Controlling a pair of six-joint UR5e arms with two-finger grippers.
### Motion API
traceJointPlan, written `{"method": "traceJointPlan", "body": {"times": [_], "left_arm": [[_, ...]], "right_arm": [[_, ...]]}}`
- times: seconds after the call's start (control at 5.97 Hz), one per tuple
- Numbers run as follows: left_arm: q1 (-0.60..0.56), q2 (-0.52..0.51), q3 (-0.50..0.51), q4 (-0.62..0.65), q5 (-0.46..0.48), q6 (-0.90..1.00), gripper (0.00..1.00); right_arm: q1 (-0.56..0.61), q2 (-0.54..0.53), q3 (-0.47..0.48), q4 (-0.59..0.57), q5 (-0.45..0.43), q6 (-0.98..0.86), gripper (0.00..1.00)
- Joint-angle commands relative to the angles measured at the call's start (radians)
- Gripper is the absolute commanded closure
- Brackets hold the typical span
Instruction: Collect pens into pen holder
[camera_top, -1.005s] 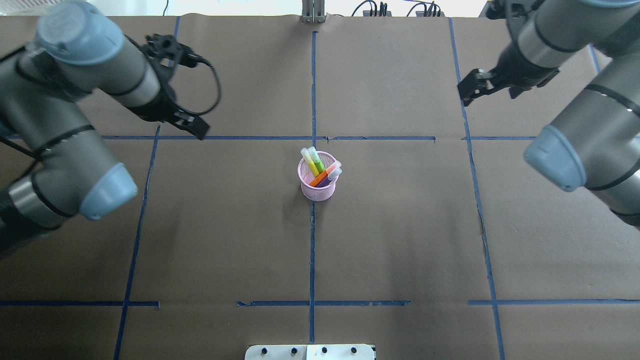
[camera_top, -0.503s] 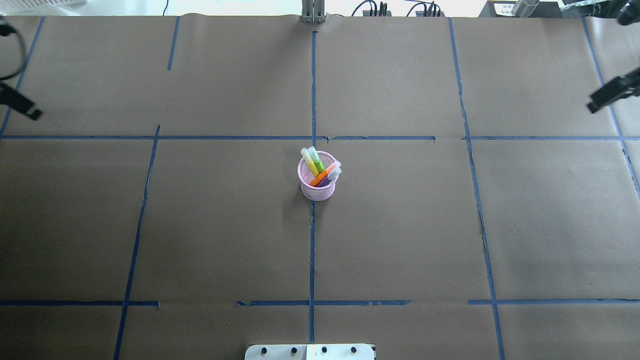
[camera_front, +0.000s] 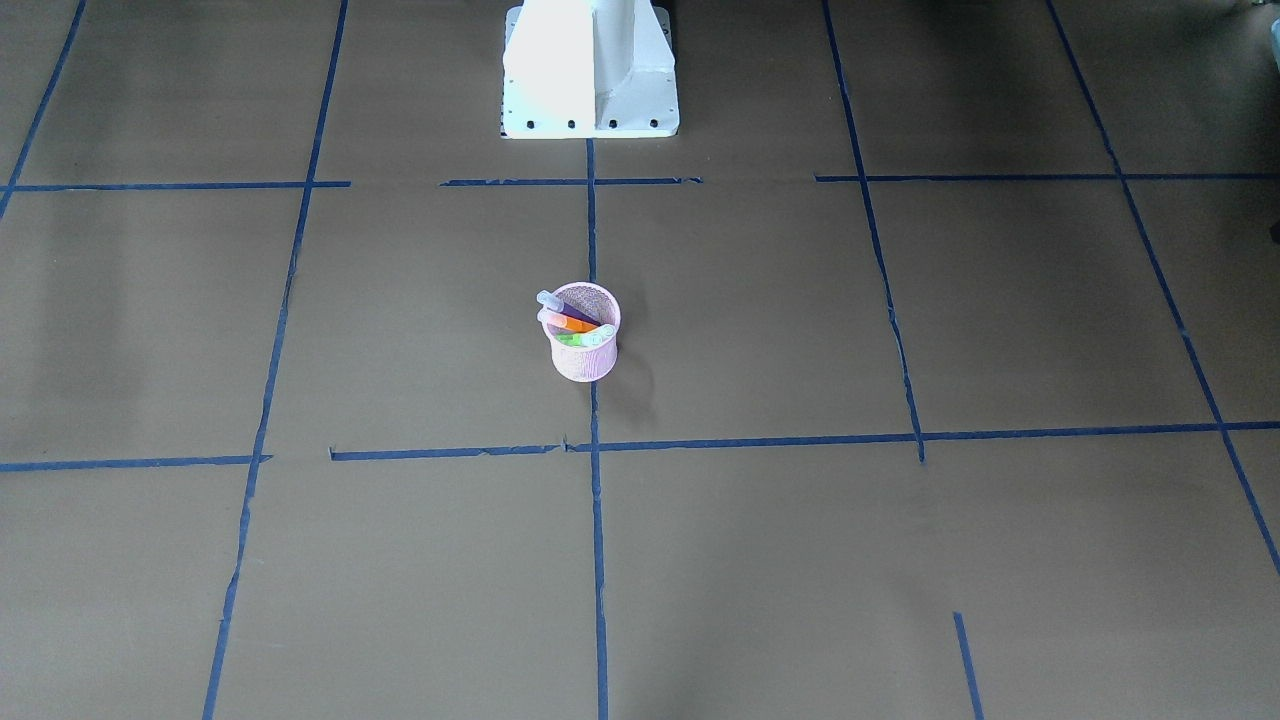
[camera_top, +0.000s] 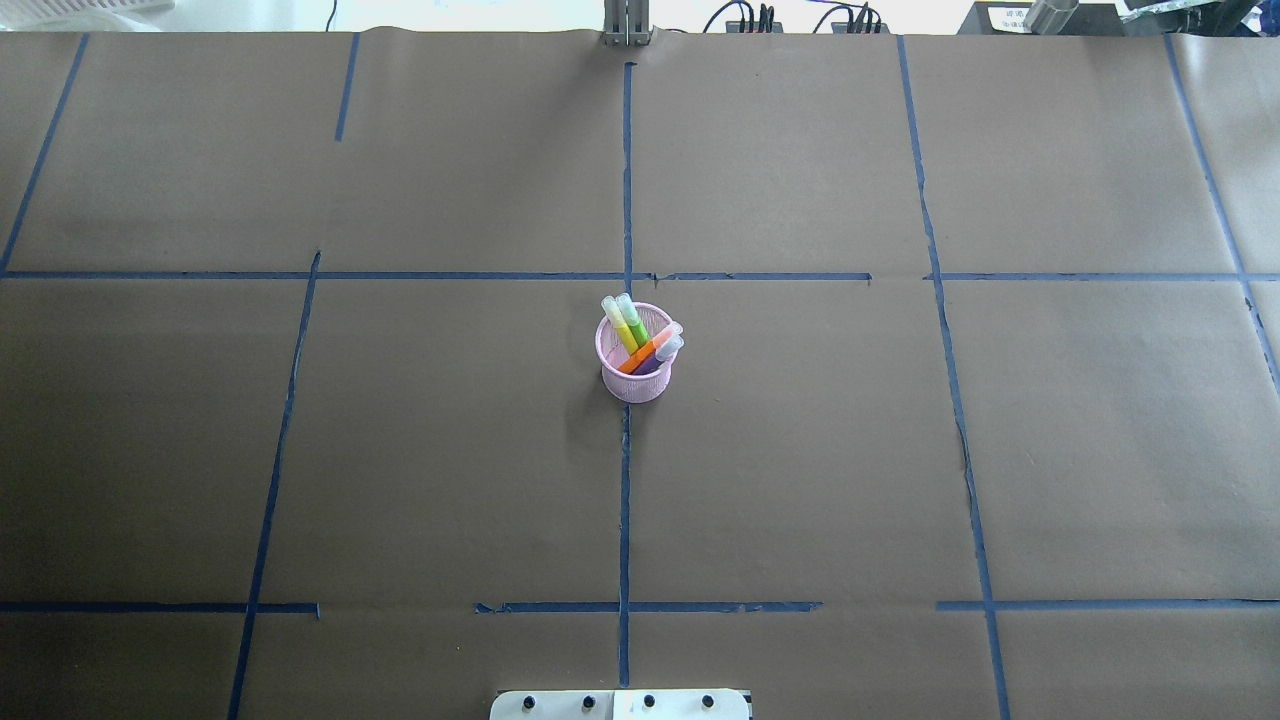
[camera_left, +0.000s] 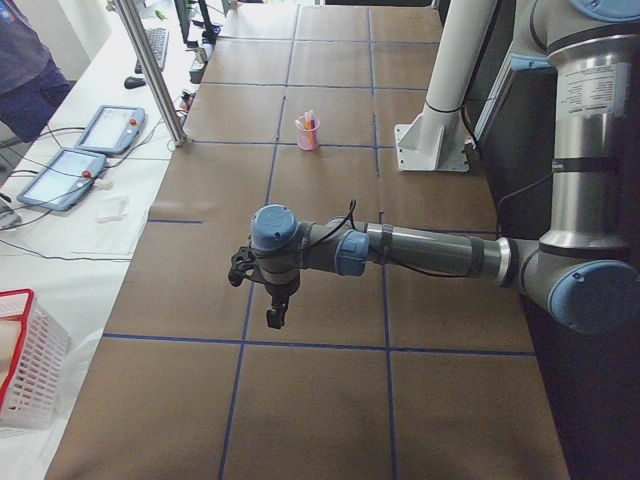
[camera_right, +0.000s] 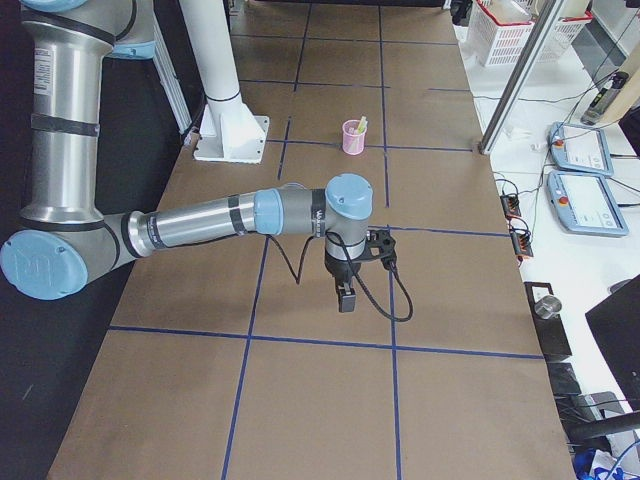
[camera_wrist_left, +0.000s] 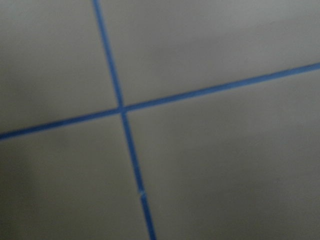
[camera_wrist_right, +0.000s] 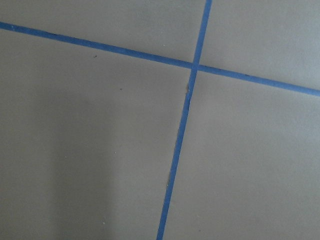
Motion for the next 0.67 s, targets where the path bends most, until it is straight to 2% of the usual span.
{"method": "traceJointPlan", "body": {"times": [0.0,0.5], "left_arm": [[-0.023,0.073,0.0,-0.003,-0.001,0.012,0.0],[-0.023,0.072,-0.017,-0.017,0.009,0.014,0.0]], "right_arm": [[0.014,-0.052,-0.003,0.03,0.0,0.001,0.0],[0.014,-0.052,-0.006,0.03,0.001,0.001,0.0]]}}
